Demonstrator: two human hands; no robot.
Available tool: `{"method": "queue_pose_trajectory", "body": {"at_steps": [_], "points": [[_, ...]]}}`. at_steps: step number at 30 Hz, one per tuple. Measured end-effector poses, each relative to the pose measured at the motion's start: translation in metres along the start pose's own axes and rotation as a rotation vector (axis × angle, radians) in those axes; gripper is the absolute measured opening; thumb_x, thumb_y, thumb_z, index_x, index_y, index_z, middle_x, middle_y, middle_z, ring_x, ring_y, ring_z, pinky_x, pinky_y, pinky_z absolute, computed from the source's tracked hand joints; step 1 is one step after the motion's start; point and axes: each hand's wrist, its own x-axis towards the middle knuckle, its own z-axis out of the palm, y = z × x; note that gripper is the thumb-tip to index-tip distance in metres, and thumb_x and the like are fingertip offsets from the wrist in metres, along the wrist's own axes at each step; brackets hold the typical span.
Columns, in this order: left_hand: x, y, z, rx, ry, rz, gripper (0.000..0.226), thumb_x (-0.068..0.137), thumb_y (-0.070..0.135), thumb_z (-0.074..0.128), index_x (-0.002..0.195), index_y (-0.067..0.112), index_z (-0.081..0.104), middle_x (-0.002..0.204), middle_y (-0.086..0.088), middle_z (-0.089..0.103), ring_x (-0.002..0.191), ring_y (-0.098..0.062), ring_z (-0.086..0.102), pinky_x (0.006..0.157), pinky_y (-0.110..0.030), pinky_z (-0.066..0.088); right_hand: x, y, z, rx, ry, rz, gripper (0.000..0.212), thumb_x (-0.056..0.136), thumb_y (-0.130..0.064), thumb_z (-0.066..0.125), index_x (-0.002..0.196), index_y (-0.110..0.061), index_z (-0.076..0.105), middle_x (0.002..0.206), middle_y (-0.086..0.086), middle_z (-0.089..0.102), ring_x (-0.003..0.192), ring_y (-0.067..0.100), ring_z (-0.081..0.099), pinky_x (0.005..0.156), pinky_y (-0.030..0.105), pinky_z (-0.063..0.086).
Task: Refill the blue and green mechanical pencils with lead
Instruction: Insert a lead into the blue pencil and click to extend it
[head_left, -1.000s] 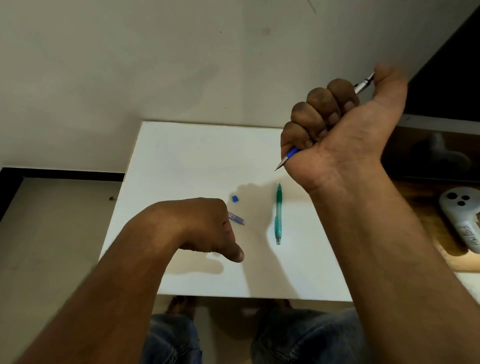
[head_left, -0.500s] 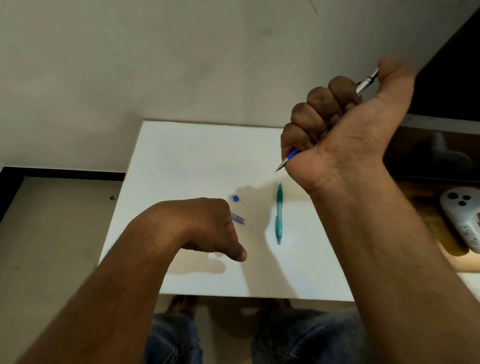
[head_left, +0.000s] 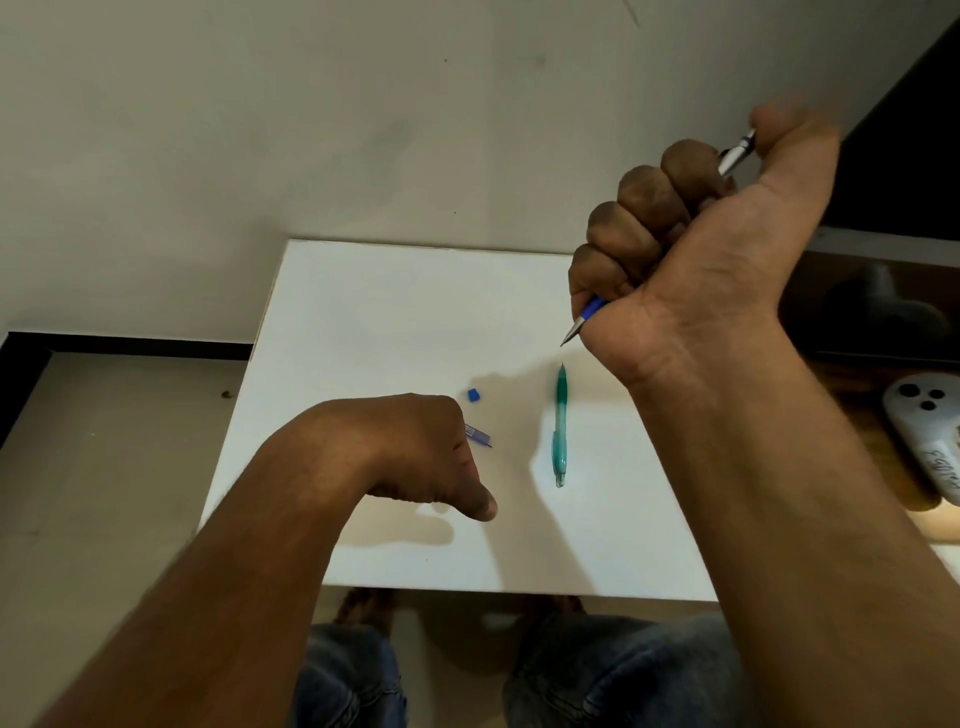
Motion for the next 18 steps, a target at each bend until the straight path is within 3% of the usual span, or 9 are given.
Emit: {"method": "queue_pose_trajectory", "body": {"at_steps": [4,9,14,18], "points": [[0.0017,-0.0012,0.0013,-0.02,-0.007,-0.001,0.029,0.088,0.047,0.083,0.094,0.018,0.084,0.042,0.042,0.049,0.04,0.018,0.051,0.059,-0.023,0.039,-0.0022,-0.001,0.0023,-0.033,-0.013,-0.003,0.059,0.105,-0.064,0.037,0.062,-0.028,0.021,0.057,-0.008,0.013,0.046,0.012,0.008,0.042,0.021,0.013],[0.0031,-0.0046,0.0014,-0.026,0.005,-0.008,0.033,0.084,0.05,0.085,0.092,0.018,0.084,0.051,0.029,0.061,0.051,0.003,0.057,0.064,-0.022,0.044,-0.0034,-0.0023,0.0036,-0.092,-0.035,-0.032,0.056,0.107,-0.06,0.035,0.064,-0.028,0.019,0.057,-0.008,0.012,0.048,0.012,0.006,0.044,0.023,0.011],[0.0031,-0.0033,0.0024,-0.018,0.005,0.003,0.031,0.085,0.048,0.085,0.092,0.018,0.084,0.049,0.04,0.057,0.052,0.013,0.059,0.068,-0.023,0.047,-0.005,-0.0015,0.0034,-0.043,-0.084,-0.037,0.065,0.109,-0.067,0.031,0.058,-0.025,0.026,0.056,-0.008,0.016,0.046,0.01,0.01,0.042,0.019,0.014],[0.0045,-0.0052,0.0025,-0.005,0.004,-0.001,0.03,0.082,0.052,0.087,0.089,0.022,0.085,0.066,0.031,0.071,0.067,0.012,0.066,0.075,-0.027,0.055,-0.0064,-0.0022,0.0045,-0.009,-0.116,-0.044,0.061,0.108,-0.065,0.033,0.063,-0.026,0.024,0.058,-0.008,0.014,0.046,0.01,0.009,0.044,0.02,0.012]]}}
